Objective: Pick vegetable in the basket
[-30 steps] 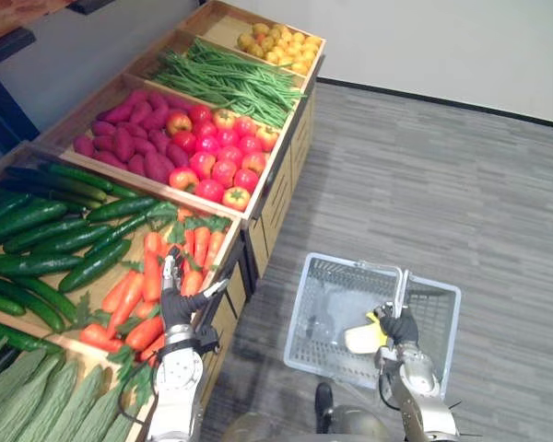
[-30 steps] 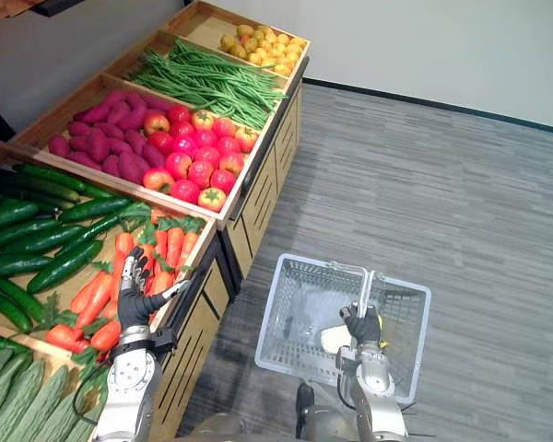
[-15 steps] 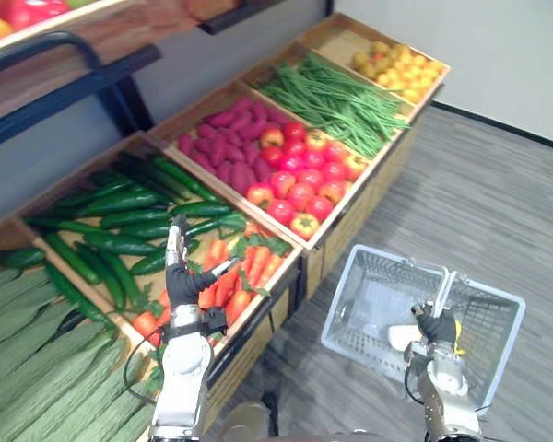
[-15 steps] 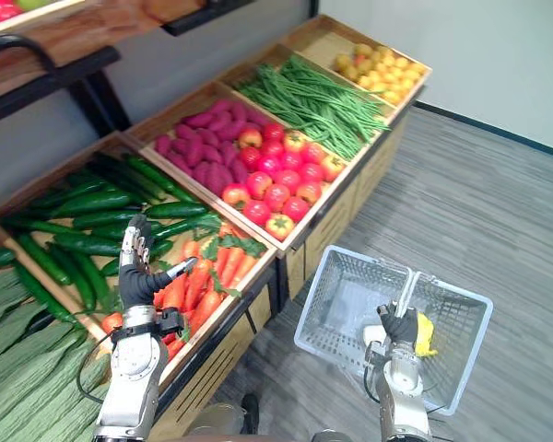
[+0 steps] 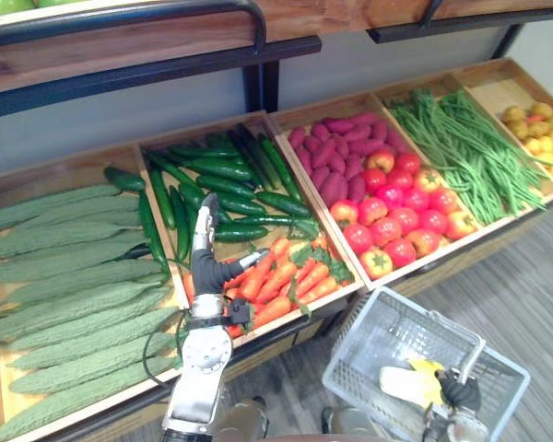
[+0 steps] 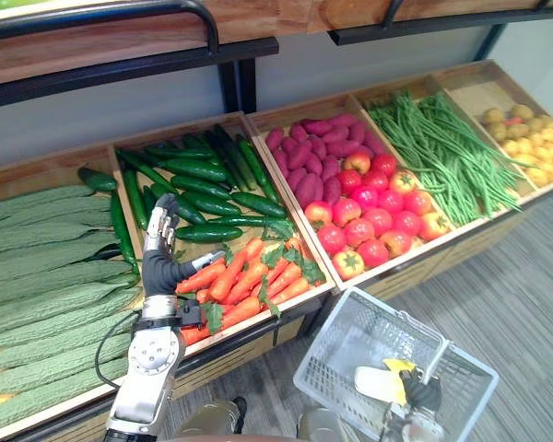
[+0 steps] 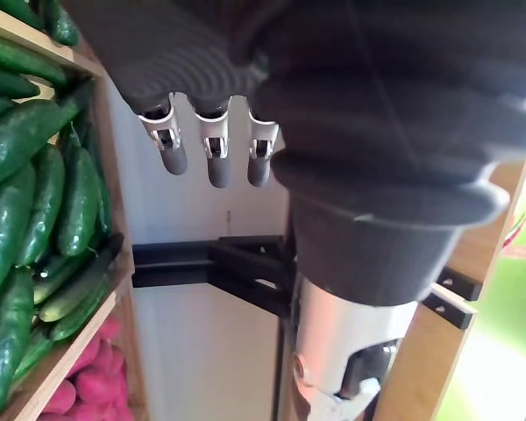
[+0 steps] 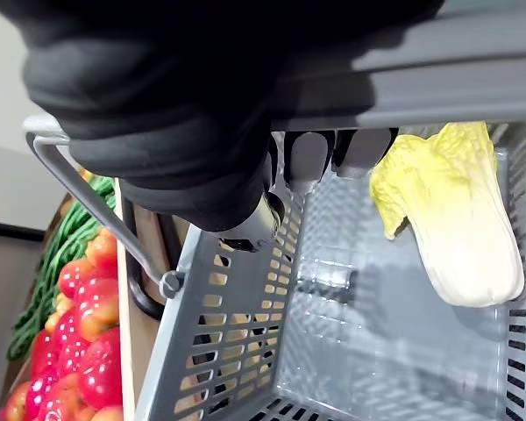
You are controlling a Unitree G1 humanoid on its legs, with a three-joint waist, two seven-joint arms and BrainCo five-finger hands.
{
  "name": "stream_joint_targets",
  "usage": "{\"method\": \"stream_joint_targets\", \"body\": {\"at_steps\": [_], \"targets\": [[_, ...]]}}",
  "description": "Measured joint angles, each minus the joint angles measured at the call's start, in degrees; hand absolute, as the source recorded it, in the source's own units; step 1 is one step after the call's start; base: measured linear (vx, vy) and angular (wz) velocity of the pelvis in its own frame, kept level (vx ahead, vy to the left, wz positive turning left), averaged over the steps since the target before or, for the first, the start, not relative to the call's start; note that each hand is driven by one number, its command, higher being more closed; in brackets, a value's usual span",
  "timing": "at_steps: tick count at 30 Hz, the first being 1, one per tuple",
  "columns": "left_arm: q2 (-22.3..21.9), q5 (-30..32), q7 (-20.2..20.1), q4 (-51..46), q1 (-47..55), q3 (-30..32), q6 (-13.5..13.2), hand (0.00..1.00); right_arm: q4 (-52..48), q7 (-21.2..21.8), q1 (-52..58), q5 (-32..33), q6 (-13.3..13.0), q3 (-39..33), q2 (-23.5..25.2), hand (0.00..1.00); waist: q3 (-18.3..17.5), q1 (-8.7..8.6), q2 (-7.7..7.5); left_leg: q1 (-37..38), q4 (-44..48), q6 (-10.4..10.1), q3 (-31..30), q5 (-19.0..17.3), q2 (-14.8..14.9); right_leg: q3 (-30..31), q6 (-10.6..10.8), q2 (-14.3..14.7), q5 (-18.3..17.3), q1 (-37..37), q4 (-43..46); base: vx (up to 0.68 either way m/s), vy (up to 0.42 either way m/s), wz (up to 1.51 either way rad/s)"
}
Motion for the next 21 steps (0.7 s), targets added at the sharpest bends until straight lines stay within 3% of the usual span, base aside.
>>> {"method": "stream_joint_targets", "body": {"at_steps": [1,3,4,7,9,11,17,20,21], "targets": [[0.05,0.05,-0.56,0.75,-1.22,-1.01,-0.02,0.0,0.0,0.21,0.52,0.16,-0.03,-0.41,-0.4,1.0,-0.03,-0.06,0.06,-0.25,-0.99,-1.45,0.1,1.09,1.13,-2.32,-0.37,0.26,0.23,0.74,-0.52,-0.01,-0.215,0.78],[0.32,0.07,-1.1,2.63,-3.18,-1.19,-0.01,0.0,0.0,0.33,1.11,0.87,-0.31,-0.98,-0.5,1.0,-0.09,-0.15,-0.03,-0.53,-2.64,-0.81,1.72,2.87,2.31,-4.94,-0.7,-0.05,0.42,1.45,-0.69,-0.06,-0.113,0.77],[1.08,0.17,-1.11,3.64,-4.18,-1.14,0.03,0.0,0.16,0.78,1.12,1.27,-0.3,-0.97,-0.32,1.0,-0.19,-1.08,-0.12,-1.25,-3.66,0.64,6.92,3.07,4.65,-7.01,-0.78,-0.8,0.47,1.75,-0.77,-0.08,-0.049,0.8],[2.59,2.34,-2.21,7.45,-6.75,-2.04,0.15,0.0,2.15,2.55,1.01,1.68,-0.25,-0.71,-0.61,1.0,-0.86,-1.97,0.24,-1.23,-6.01,0.18,21.95,3.6,9.21,-10.26,-0.24,-3.49,0.6,2.97,-2.65,-0.07,0.035,0.7],[4.59,3.48,-2.32,8.83,-7.32,-3.14,0.18,0.0,4.23,2.66,0.91,2.24,-0.01,-0.65,-0.69,1.0,-1.81,-1.75,1.03,0.37,-9.08,-0.53,23.59,7.6,9.15,-10.0,0.72,-3.94,0.68,4.05,-4.1,-0.04,0.12,0.27],[6.89,4.7,-2.46,10.37,-7.53,-3.18,0.14,0.0,5.06,2.75,0.45,2.52,0.16,0.34,-0.25,1.0,-2.85,-1.64,0.88,1.37,-12.57,-0.52,24.19,10.01,8.06,-7.82,1.37,-4.12,0.9,4.53,-6.36,0.0,0.134,-0.02],[13.04,11.41,-4.69,23.02,-10.99,-4.72,1.43,0.0,8.6,4.36,-2.38,2.5,0.23,1.01,0.31,1.0,-4.04,-2.64,-1.4,5.83,-23.44,0.4,26.49,17.04,6.17,-3.73,2.3,-4.81,4.41,5.33,-11.68,0.06,0.066,-0.08],[14.14,13.95,-5.06,28.66,-12.68,-5.71,2.52,0.0,9.88,5.04,-3.58,2.21,0.18,1.03,0.17,1.0,-4.02,-3.32,-1.67,6.97,-26.93,0.5,26.71,18.81,5.61,-3.52,2.27,-4.75,5.14,5.14,-12.78,0.05,0.016,-0.09],[14.5,15.15,-5.06,31.09,-13.5,-5.7,2.7,0.0,10.25,5.14,-4.21,1.96,0.18,1.05,-0.06,1.0,-3.79,-4.25,-1.62,7.18,-28.23,0.51,26.66,19.52,5.53,-3.3,2.29,-4.73,5.23,4.75,-13.05,0.01,0.009,-0.1]]}}
